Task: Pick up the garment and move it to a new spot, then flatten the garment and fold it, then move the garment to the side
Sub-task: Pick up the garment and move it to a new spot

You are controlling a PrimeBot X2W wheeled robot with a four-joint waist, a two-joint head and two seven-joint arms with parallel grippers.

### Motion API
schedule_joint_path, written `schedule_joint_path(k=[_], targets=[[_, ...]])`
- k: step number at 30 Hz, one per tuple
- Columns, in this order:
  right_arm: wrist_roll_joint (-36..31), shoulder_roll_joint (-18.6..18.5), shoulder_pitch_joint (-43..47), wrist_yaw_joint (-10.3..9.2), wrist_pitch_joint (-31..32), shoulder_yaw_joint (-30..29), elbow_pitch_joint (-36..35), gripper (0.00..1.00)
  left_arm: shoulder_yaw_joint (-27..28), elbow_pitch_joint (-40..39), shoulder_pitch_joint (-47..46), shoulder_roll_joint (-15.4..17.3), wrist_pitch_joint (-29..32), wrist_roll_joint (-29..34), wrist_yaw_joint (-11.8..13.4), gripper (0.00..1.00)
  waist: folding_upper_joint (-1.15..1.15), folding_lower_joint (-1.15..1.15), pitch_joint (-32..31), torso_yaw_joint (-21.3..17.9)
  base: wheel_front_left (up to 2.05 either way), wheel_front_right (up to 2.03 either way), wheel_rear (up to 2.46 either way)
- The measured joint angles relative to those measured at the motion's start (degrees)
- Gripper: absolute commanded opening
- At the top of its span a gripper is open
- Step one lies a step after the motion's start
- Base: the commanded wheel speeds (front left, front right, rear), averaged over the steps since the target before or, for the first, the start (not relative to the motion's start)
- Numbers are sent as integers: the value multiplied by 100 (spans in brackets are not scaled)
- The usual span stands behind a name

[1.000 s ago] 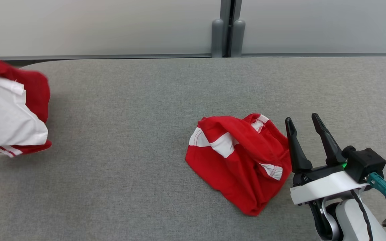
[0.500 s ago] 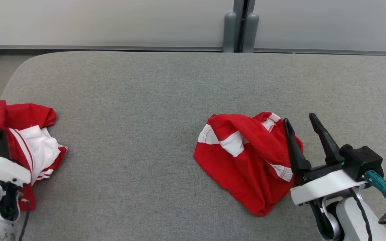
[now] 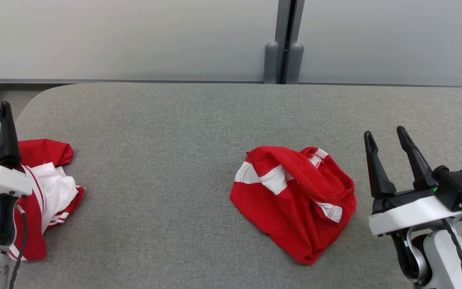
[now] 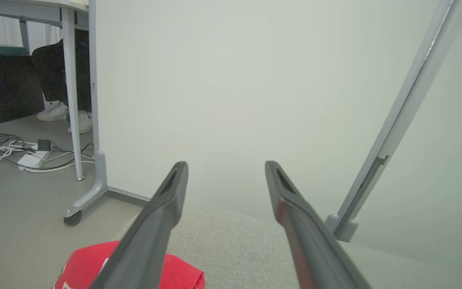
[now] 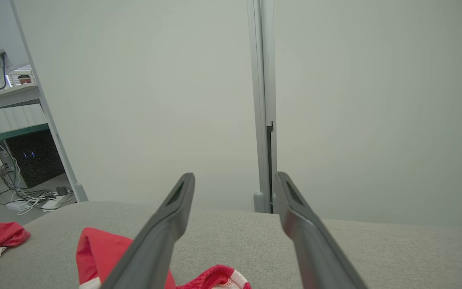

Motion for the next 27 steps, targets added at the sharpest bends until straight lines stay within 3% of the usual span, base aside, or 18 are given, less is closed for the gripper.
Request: schedule_joint_path(k=[7, 14, 22, 27], targets=[[18, 30, 133, 1, 0, -26, -60, 100, -80, -1793, 1109, -74, -13, 276, 546, 100, 0, 0, -151, -230, 0, 0, 0], [92, 162, 511, 1, 0, -31, -30, 100, -380, -2732, 2309, -678, -259, 630, 985, 100, 0, 0, -288, -487, 0, 0, 0], [198, 249, 814, 1, 0, -47, -118, 100, -399, -3317, 3150, -1201, -366, 1378, 1148, 100, 0, 0, -452, -635, 0, 0, 0], [198, 257, 1004, 1, 0, 21, -65, 100, -335, -3471, 3335, -1618, -376, 1791, 1057, 100, 0, 0, -491, -585, 0, 0, 0]])
